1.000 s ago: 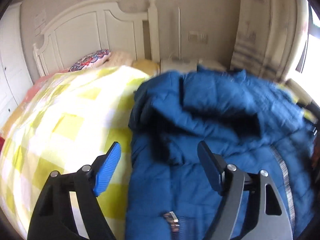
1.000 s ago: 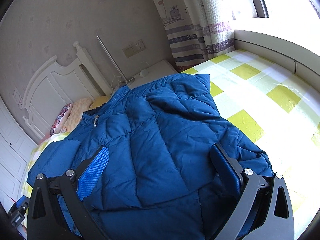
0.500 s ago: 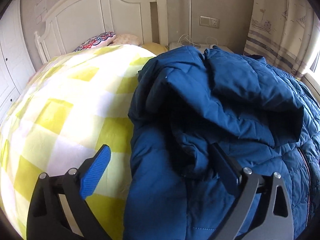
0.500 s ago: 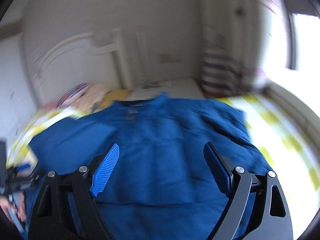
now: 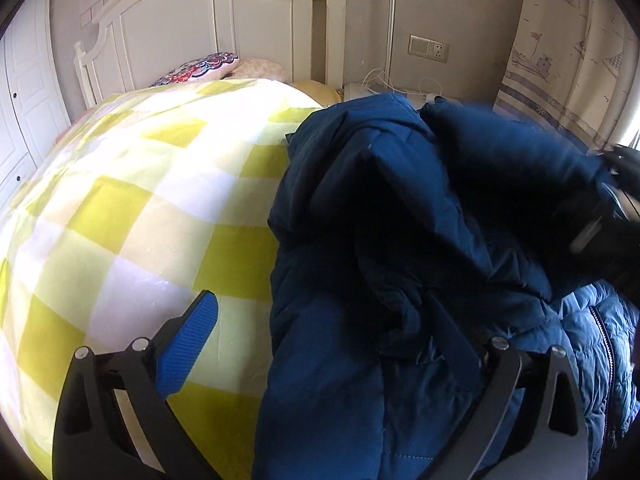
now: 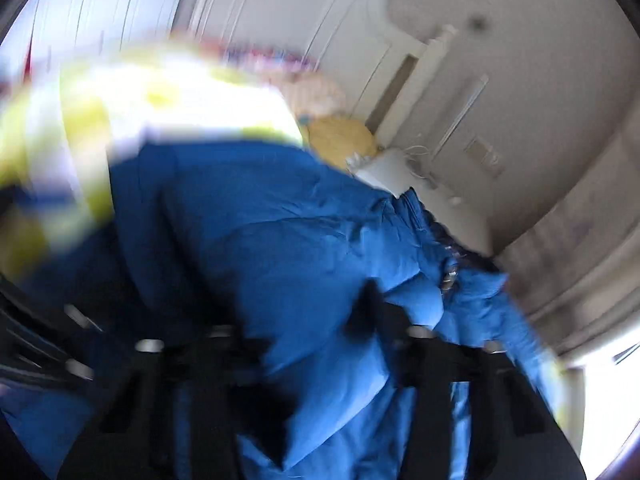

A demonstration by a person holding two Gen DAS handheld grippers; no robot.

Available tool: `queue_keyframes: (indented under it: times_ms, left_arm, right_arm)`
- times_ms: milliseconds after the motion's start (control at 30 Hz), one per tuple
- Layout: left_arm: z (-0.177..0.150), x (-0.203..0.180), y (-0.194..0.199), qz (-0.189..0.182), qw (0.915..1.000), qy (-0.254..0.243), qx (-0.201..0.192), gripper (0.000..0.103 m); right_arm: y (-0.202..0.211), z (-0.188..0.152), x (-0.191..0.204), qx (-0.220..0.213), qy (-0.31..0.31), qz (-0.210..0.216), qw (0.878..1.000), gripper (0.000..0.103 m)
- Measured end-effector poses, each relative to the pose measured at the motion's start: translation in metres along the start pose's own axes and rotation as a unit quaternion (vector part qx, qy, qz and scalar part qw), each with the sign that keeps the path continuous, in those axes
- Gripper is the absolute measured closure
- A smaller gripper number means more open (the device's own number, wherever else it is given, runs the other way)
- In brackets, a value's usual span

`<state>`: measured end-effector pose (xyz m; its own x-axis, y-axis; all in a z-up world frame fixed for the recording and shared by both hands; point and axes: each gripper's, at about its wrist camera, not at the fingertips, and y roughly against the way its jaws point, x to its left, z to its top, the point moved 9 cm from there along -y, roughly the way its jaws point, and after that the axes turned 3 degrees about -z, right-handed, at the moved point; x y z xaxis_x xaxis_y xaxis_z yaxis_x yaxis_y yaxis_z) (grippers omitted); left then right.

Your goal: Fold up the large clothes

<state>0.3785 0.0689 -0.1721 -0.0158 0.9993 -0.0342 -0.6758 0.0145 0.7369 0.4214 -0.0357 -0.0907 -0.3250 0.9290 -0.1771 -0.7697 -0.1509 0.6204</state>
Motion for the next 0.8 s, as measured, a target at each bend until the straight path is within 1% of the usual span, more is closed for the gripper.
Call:
queue_keyframes:
  times_ms: [33,67,100,133,167,200,233,267,300,333,367,400,433,467,500,600,667,700,733,800]
  left_arm:
    - [0.0,0.0,0.0,-0.001,1.0,0.001,0.001,0.002]
    - [0.0,0.0,0.0,-0.002,1.0,0.001,0.002,0.002]
    - [-0.001,0.001,0.0,-0.004,1.0,0.003,0.003,0.002]
    - [-0.001,0.001,-0.001,-0.007,1.0,0.005,0.004,0.002]
    - [-0.001,0.002,-0.001,-0.01,0.9999,0.007,0.006,0.002]
    - [-0.001,0.002,-0.002,-0.013,0.9999,0.009,0.007,0.002]
    - [-0.002,0.003,-0.002,-0.015,0.9998,0.011,0.008,0.002]
    - [-0.002,0.003,-0.003,-0.016,0.9998,0.012,0.01,0.002]
    - [-0.002,0.004,-0.003,-0.017,0.9997,0.012,0.01,0.002]
    - [-0.002,0.004,-0.004,-0.017,0.9997,0.013,0.011,0.002]
    - [-0.002,0.004,-0.005,-0.018,0.9997,0.013,0.012,0.002]
    - [-0.002,0.004,-0.004,-0.018,0.9997,0.014,0.012,0.002]
    - [-0.002,0.004,-0.004,-0.019,0.9996,0.015,0.013,0.002]
    - [-0.002,0.004,-0.004,-0.019,0.9996,0.015,0.013,0.002]
    - [-0.002,0.005,-0.005,-0.019,0.9996,0.015,0.013,0.002]
    - [-0.002,0.004,-0.004,-0.018,0.9997,0.014,0.013,0.002]
    - [-0.003,0.005,-0.004,-0.018,0.9996,0.014,0.013,0.002]
    - [-0.003,0.004,-0.004,-0.019,0.9996,0.014,0.013,0.002]
    - [-0.003,0.005,-0.004,-0.02,0.9996,0.015,0.014,0.002]
    - [-0.003,0.005,-0.005,-0.022,0.9995,0.017,0.015,0.002]
  right_arm:
    - [0.014,0.004,-0.01,-0.022,-0.054,0.032,0.998,0.073]
    - [0.038,0.003,-0.035,-0.055,-0.133,0.069,0.987,0.073]
    - [0.05,0.0,-0.051,-0.075,-0.181,0.084,0.977,0.073]
    - [0.064,-0.007,-0.074,-0.093,-0.239,0.1,0.961,0.073]
    - [0.076,-0.025,-0.106,-0.104,-0.318,0.121,0.935,0.073]
    - [0.08,-0.038,-0.124,-0.106,-0.36,0.133,0.917,0.073]
    - [0.079,-0.06,-0.146,-0.099,-0.408,0.145,0.896,0.073]
    - [0.075,-0.073,-0.156,-0.086,-0.423,0.144,0.891,0.073]
    - [0.069,-0.093,-0.167,-0.067,-0.433,0.123,0.891,0.072]
    - [0.06,-0.113,-0.175,-0.043,-0.446,0.108,0.888,0.069]
    - [0.051,-0.128,-0.178,-0.02,-0.464,0.11,0.879,0.066]
    - [0.042,-0.142,-0.178,0.0,-0.485,0.126,0.865,0.065]
    - [0.035,-0.154,-0.177,0.01,-0.507,0.141,0.85,0.062]
    - [0.034,-0.159,-0.177,-0.001,-0.519,0.151,0.841,0.062]
    - [0.036,-0.159,-0.177,-0.007,-0.519,0.151,0.841,0.062]
    - [0.045,-0.153,-0.179,-0.023,-0.51,0.137,0.849,0.053]
    - [0.048,-0.155,-0.185,-0.038,-0.513,0.123,0.848,0.053]
    - [0.05,-0.155,-0.189,-0.05,-0.513,0.118,0.849,0.058]
    - [0.052,-0.155,-0.191,-0.06,-0.51,0.111,0.851,0.074]
    - [0.071,-0.145,-0.196,-0.096,-0.483,0.099,0.865,0.078]
